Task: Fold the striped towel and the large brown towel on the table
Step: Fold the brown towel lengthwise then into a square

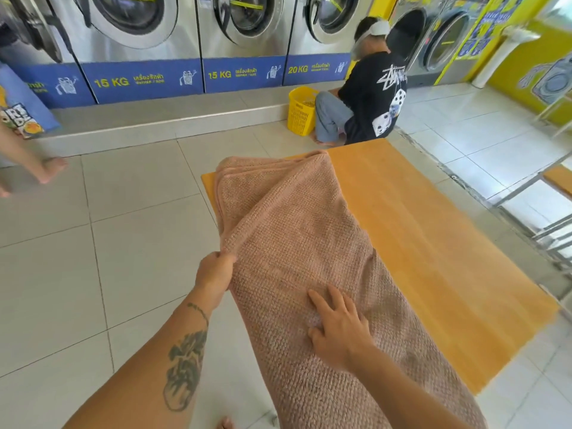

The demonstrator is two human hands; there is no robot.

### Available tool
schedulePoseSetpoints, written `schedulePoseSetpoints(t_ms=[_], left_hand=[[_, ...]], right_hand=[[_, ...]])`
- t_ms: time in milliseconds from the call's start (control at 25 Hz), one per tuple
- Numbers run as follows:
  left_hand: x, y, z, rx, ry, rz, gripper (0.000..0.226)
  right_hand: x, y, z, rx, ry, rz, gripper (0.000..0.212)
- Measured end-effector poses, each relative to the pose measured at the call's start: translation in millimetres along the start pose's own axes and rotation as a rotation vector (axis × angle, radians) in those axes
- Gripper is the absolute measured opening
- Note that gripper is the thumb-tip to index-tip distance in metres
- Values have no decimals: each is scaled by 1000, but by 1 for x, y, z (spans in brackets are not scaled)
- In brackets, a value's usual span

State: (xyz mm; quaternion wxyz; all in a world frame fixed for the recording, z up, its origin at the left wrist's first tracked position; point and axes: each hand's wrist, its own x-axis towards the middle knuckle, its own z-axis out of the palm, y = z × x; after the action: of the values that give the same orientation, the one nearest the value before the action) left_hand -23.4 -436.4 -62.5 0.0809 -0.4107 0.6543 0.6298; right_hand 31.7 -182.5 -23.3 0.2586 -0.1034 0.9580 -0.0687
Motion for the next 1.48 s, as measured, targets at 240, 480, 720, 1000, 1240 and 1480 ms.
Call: schedulePoseSetpoints(t_ms=[240,480,720,1000,1240,1480], left_hand=[[15,56,-1,-279,15,-71,34],[40,69,-1,-233,30,-41,24],[94,84,-15,-244,-60,-38,16],[112,102,-29,35,227,188,14],[93,76,-30,332,66,160,38],[15,20,-12,291,89,262,50]], right_hand=[[-3,12,-21,114,27,-65,71],[75,-92,-80,305,93,-251,68],[131,-143,-78,222,74,-161,76],[129,-137,-66,209,30,-141,81],[103,-102,-57,152,25,-148,74],[49,-40,-39,161,13,-188,69]])
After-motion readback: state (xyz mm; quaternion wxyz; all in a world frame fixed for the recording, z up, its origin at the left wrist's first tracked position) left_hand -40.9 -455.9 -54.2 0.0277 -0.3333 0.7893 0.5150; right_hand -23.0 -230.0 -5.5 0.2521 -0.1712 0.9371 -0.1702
